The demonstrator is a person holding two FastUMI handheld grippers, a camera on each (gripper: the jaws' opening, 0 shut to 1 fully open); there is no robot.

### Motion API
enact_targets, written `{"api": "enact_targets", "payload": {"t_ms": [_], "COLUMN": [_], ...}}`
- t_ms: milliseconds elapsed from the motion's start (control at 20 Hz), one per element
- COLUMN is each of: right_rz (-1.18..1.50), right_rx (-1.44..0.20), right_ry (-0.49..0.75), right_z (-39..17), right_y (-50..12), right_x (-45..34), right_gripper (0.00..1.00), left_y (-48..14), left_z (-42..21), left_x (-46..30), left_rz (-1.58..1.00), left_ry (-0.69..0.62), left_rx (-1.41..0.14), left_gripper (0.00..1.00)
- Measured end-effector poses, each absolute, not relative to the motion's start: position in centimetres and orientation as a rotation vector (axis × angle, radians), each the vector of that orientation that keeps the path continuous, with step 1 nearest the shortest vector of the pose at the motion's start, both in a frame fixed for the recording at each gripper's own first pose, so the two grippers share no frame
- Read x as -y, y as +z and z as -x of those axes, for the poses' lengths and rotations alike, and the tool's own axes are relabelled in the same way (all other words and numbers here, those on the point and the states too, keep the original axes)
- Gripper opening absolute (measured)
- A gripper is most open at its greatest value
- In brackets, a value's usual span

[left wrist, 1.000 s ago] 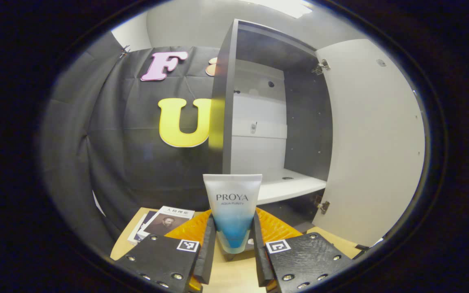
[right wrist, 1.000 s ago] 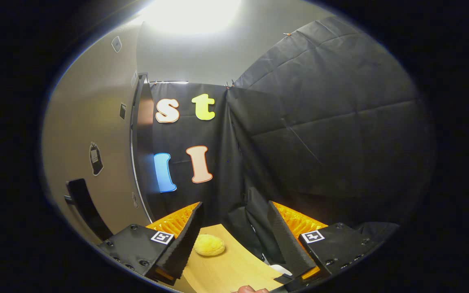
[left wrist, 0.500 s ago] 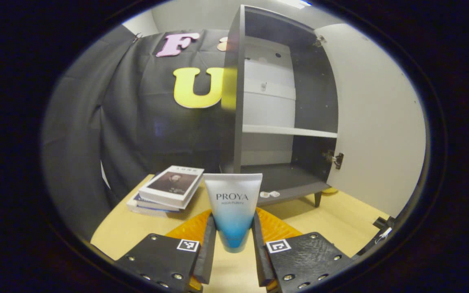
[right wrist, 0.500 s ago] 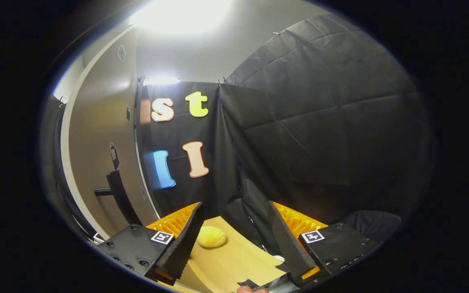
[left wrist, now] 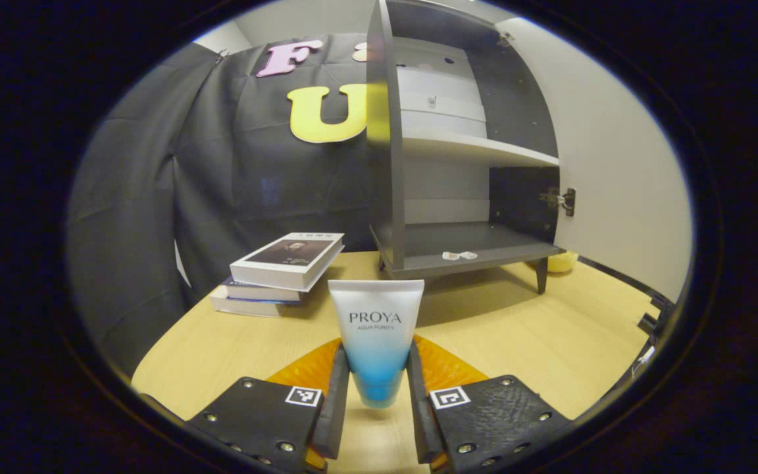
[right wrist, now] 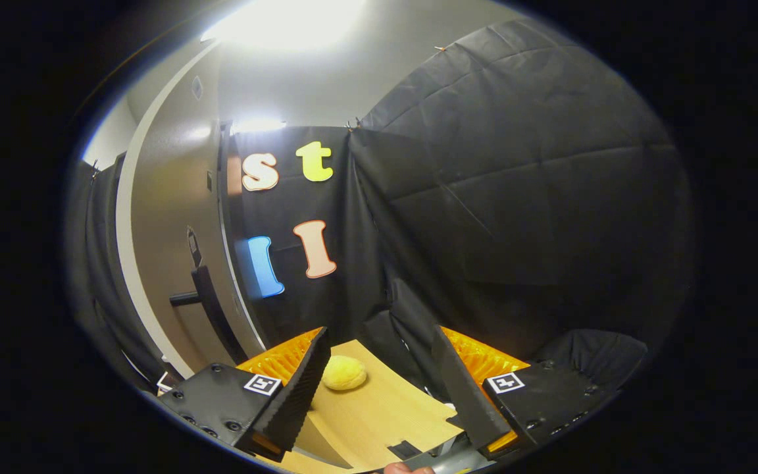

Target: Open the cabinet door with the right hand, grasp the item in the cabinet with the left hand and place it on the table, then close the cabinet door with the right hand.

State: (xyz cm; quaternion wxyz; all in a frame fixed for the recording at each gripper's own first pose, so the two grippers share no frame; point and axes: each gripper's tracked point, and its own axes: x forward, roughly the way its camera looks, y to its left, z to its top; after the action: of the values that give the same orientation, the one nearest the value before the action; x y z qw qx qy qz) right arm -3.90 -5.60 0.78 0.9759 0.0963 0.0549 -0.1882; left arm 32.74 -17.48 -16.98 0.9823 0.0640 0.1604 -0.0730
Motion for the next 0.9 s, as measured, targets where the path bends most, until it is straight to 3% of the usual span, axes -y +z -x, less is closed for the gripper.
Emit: {"api": "enact_targets", "payload": {"t_ms": [250, 500, 550, 700, 900], "right_rz": [-0.155, -0.148, -0.145, -0.141, -0.155], "right_rx": [-0.149, -0.190, -0.203, -0.214, -0.219], "right_ry": [-0.380, -0.363, -0.368, -0.380, -0.388], "right_z": [2.9, 2.0, 1.8, 2.1, 2.3], "right_y": [-0.3, -1.3, -1.8, -2.1, -2.5], "right_x": [5.1, 4.0, 3.9, 3.6, 3.5], "right_gripper": [0.98, 0.98, 0.98, 0.98, 0.98], "left_y": [-18.0, -18.7, -18.9, -19.2, -19.5], "left_z": [-32.3, -31.4, -31.2, -30.8, -30.6], "left_x": [17.3, 17.3, 17.1, 16.9, 17.0], "left_rz": [-0.128, -0.101, -0.094, -0.091, -0.101], "left_ry": [-0.149, -0.135, -0.125, -0.114, -0.144], "left_rx": [-0.326, -0.337, -0.346, -0.356, -0.361], "left_gripper": [0.42, 0.48, 0.43, 0.51, 0.51]}}
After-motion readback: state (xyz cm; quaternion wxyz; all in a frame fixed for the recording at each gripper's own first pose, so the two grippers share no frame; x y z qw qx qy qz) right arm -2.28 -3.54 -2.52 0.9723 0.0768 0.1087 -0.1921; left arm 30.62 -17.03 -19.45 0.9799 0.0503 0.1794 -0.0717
